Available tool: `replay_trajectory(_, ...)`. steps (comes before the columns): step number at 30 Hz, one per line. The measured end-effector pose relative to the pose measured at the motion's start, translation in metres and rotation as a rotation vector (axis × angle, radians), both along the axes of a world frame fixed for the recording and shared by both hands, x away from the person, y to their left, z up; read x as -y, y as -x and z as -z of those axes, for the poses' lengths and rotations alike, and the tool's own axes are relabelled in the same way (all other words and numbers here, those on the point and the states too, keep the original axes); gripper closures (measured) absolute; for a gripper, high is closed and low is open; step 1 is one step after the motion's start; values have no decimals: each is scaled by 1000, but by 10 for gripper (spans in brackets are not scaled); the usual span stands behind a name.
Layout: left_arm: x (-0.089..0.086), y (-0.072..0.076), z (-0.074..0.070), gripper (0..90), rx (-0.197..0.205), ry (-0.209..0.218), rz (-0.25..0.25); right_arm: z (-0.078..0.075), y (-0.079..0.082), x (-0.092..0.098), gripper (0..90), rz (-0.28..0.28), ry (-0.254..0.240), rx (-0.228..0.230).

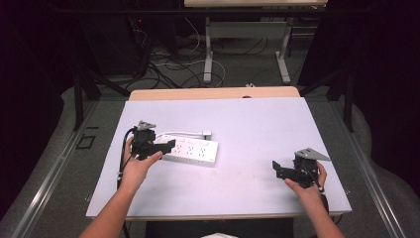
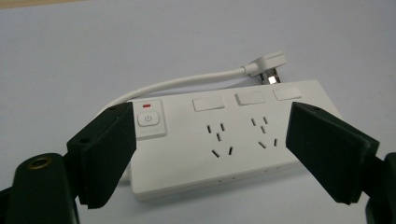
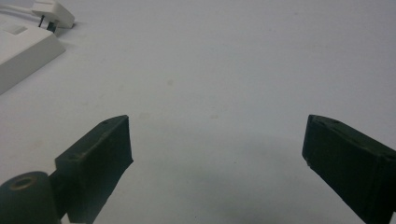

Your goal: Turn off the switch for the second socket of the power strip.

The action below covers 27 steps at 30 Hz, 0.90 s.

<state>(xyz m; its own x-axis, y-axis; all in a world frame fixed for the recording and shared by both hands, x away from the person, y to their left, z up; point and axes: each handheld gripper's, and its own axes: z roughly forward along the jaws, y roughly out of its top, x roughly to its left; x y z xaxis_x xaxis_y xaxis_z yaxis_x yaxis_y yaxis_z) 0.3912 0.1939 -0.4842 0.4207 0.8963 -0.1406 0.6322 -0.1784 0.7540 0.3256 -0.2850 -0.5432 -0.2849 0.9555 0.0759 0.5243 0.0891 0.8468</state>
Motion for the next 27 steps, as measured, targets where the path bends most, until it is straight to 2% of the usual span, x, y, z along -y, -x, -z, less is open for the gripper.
replay_trajectory(1, -2, 0, 0, 159, 0, -8, -3, 0, 0, 0, 76, -2, 1, -2)
replay_trajectory(7, -12, 3, 0, 128, -8, 9, -28, 0, 0, 0, 76, -9, 1, -9)
replay_trajectory(11, -16, 5, 2, 93, -10, 37, -39, 0, 0, 0, 76, -11, 3, -8)
replay_trajectory(19, -25, 9, 5, 29, -13, 56, -38, 0, 1, 0, 76, -7, -1, -9)
replay_trajectory(27, -31, 13, 7, 6, -8, 75, -35, 0, 1, 0, 77, -11, 3, -9)
